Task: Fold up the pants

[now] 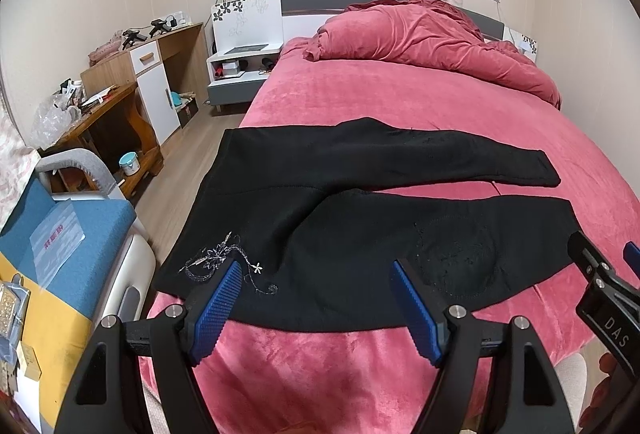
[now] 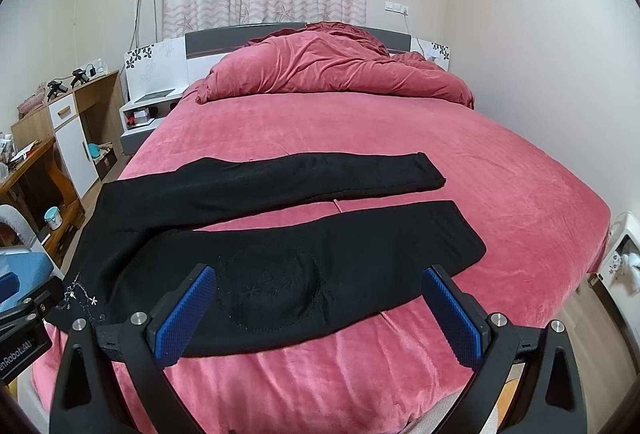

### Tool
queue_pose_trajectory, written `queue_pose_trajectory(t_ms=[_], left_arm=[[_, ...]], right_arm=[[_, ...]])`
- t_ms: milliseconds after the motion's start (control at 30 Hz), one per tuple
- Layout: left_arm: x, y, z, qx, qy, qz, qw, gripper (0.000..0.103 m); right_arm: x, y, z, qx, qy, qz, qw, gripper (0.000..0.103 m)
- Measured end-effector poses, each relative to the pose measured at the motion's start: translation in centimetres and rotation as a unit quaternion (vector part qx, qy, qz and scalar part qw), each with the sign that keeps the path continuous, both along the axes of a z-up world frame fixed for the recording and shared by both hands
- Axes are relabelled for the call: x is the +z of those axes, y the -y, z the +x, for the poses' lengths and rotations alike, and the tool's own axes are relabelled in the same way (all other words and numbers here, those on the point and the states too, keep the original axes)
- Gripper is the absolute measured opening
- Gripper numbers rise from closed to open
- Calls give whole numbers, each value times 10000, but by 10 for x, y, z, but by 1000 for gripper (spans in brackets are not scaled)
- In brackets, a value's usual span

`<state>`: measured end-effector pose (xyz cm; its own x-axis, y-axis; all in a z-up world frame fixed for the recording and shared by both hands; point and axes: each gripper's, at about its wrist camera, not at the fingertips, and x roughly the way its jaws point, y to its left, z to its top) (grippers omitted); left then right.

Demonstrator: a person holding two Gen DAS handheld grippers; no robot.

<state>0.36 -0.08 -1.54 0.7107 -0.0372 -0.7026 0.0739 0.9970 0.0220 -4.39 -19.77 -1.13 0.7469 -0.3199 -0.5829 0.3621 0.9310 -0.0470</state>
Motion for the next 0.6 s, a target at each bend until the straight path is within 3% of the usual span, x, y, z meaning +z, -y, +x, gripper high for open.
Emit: queue_pose_trajectory(t_ms=[267,400,533,600], left_arm=[[-1,1,0,6,3,40,10000,78],[-11,-4,10,-102,-349,-184,9992,78],[-38,-21,29,-380,-1226,-1007,9866,78],[-57,-37,36,-405,-1593,-1708,9715,78]], right_arm=[[-1,5,-1,11,-48,28,10000,103],[-7,15,2,-64,-129,127,9998,103],[-13,33,5,-206,-195,181,9994,103],[-18,46,6,-319,-234,185,9990,103]])
